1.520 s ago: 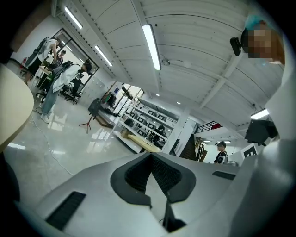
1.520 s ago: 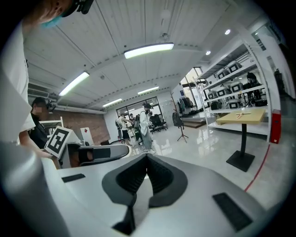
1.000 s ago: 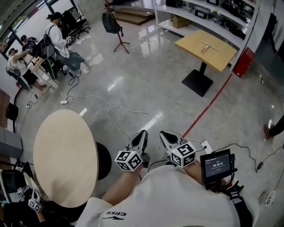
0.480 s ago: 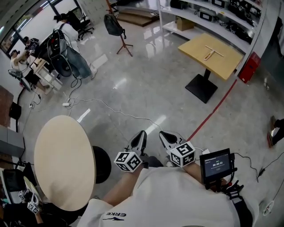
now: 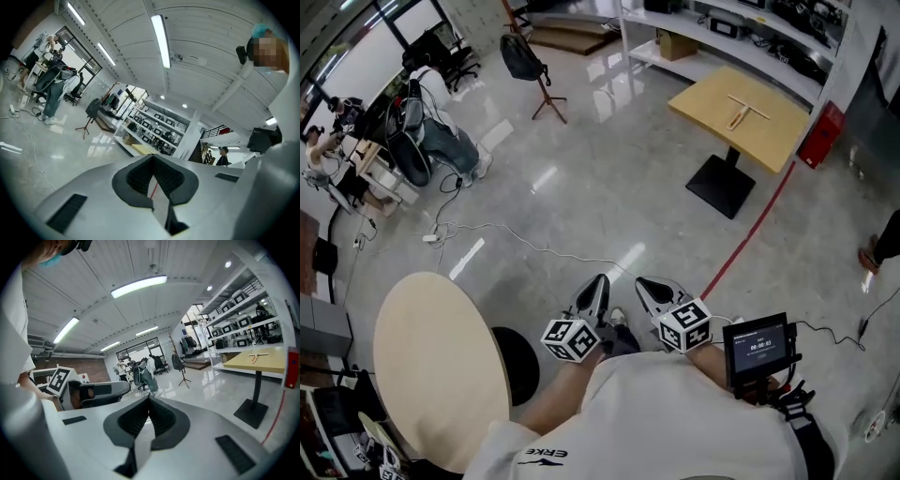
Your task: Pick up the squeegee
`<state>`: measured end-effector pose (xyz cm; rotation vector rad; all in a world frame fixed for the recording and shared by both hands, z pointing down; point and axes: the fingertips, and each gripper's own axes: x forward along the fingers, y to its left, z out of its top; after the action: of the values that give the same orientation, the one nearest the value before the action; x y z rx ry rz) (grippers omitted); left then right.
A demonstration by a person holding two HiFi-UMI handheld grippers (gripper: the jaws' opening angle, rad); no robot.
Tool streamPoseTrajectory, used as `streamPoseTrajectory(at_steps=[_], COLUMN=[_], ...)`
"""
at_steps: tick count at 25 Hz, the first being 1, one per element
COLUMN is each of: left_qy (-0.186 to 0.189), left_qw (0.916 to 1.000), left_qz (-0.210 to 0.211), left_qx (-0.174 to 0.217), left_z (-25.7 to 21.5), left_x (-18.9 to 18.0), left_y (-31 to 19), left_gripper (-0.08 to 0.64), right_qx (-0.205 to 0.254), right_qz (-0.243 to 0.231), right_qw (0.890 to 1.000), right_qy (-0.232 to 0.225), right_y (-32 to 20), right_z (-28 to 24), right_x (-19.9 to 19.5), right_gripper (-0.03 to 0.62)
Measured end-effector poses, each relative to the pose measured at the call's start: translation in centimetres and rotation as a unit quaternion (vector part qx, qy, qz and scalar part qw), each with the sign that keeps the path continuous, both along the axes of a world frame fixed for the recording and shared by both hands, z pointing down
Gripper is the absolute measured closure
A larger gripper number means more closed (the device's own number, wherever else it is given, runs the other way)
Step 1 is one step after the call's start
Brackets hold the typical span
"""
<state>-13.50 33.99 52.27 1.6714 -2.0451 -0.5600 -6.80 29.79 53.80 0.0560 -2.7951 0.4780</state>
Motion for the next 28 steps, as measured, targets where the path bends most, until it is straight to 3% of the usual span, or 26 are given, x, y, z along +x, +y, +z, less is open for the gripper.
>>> streamPoseTrajectory(at_steps=[8, 16, 23, 28], left_qy=[-0.006, -0.022, -0.013, 0.001], left_qw=[0.9976, 0.9866, 0.975, 0.9642], left_qz=[0.066, 0.158, 0.219, 0.263], left_qx=[0.019, 0.035, 0.034, 0.031], left_z=[-0.6, -1.3, -0.5, 0.2], left_x=[-6.8, -11.3, -13.4, -11.7], left_y=[-6.2, -10.8, -13.9, -16.6], left_gripper=[0.555, 0.555, 0.555, 0.555], right_qx=[0.01, 0.023, 0.025, 0.019], right_qz=[0.054, 0.122, 0.182, 0.225], right_qw=[0.999, 0.992, 0.983, 0.974], right_qy=[-0.001, -0.004, 0.006, 0.02], right_y=[-5.0, -8.6, -11.1, -13.6], right_z=[-0.2, -0.5, 0.2, 0.9], right_x=[-6.9, -12.0, -14.2, -12.6], right_gripper=[0.589, 0.589, 0.589, 0.589])
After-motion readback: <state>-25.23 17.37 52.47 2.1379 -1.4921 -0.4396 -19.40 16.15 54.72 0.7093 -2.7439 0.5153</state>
